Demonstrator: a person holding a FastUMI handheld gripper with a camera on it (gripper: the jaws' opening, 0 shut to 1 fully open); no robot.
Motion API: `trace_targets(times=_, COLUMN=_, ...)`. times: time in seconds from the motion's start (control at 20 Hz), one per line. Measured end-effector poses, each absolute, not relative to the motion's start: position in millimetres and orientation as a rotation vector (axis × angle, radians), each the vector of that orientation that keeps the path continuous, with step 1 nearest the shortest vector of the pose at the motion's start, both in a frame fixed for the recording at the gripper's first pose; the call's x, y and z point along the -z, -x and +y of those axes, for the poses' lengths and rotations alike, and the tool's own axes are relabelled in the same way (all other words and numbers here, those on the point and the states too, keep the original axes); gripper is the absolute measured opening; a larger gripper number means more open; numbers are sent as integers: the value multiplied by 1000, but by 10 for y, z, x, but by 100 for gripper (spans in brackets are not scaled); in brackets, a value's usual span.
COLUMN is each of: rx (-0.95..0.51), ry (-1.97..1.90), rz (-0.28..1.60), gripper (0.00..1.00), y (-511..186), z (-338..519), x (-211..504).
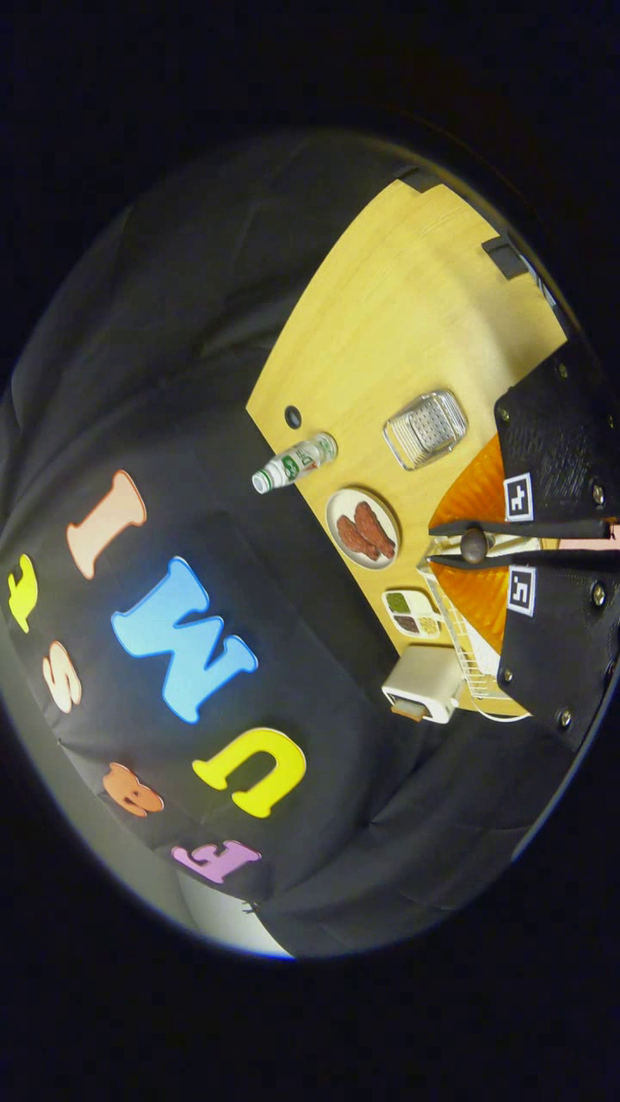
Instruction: Take the plate from the dish rack, then take the spoon from the basket and place it into the plate.
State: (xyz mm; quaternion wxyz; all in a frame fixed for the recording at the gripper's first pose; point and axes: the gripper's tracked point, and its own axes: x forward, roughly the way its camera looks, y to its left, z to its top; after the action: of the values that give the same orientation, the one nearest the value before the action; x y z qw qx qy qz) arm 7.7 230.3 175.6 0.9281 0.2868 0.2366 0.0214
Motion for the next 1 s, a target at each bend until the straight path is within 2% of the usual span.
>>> trace_targets(times=0.55, rx=-307, ry=-411, rz=688, gripper=5, y=502, z=3745, x=-1203)
trace_targets(times=1.0, rx=-417, ry=-182, rz=829, gripper=5, y=1008, z=4380, x=-461)
